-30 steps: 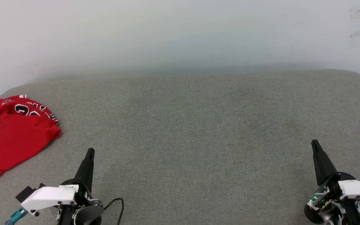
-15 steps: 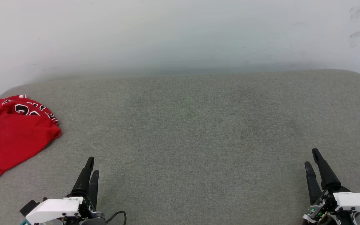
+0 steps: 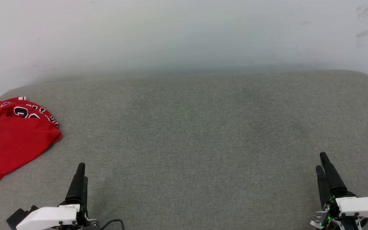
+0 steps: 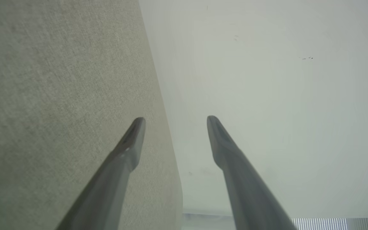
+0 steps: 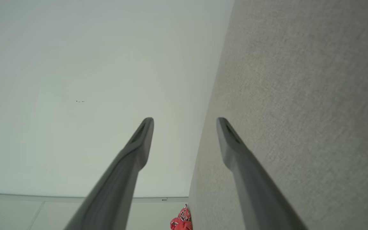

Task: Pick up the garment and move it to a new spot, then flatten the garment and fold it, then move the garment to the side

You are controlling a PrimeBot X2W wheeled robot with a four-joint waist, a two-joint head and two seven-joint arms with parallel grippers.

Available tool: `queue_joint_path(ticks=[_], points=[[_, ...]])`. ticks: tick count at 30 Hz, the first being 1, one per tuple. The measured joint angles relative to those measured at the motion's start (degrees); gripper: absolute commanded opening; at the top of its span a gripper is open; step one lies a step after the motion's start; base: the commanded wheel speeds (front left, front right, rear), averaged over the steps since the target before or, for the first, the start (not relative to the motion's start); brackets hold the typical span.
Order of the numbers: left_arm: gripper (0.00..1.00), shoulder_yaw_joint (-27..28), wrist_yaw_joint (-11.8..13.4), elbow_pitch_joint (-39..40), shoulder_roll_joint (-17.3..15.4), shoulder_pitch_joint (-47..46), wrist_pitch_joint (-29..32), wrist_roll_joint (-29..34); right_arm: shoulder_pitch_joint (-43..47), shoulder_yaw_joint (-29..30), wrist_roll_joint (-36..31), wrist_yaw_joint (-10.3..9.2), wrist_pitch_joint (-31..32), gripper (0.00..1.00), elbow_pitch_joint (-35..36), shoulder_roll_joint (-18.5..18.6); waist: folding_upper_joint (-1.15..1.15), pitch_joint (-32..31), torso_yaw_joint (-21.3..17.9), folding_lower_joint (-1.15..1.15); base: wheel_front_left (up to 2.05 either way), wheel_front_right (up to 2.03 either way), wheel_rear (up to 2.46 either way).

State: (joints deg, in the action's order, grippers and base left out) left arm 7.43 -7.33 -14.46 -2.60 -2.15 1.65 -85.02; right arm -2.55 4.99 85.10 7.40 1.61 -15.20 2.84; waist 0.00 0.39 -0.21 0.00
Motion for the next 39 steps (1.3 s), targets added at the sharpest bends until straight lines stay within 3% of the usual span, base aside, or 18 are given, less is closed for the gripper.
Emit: queue_joint_path(ticks=[12,18,29,39], points=[[1.00,2.9,0.0,3.3,0.0,0.6,-2.9,11.3,0.0,1.6,-16.0,0.00,-2.7,1.00,4.0,0.0,0.00,0.2,-0.1,0.00,0.00,0.00,0.00],[1.00,3.8,2.0,8.9,-0.1,0.7,-4.1,20.2,0.0,0.1,-28.2,0.00,-4.1,1.00,8.4,0.0,0.00,0.3,-0.1,0.00,0.00,0.00,0.00],[1.00,-1.5,6.9,18.9,-0.1,2.0,-6.2,35.4,0.0,-4.0,-48.2,0.00,-6.2,1.00,15.9,0.0,0.00,0.7,-0.2,0.00,0.00,0.00,0.00],[1.00,-7.4,6.0,21.9,-0.1,3.5,-8.0,46.7,0.7,-4.9,-56.7,0.00,-7.8,1.00,15.9,0.0,0.00,0.8,-0.5,0.00,0.00,0.00,0.00]])
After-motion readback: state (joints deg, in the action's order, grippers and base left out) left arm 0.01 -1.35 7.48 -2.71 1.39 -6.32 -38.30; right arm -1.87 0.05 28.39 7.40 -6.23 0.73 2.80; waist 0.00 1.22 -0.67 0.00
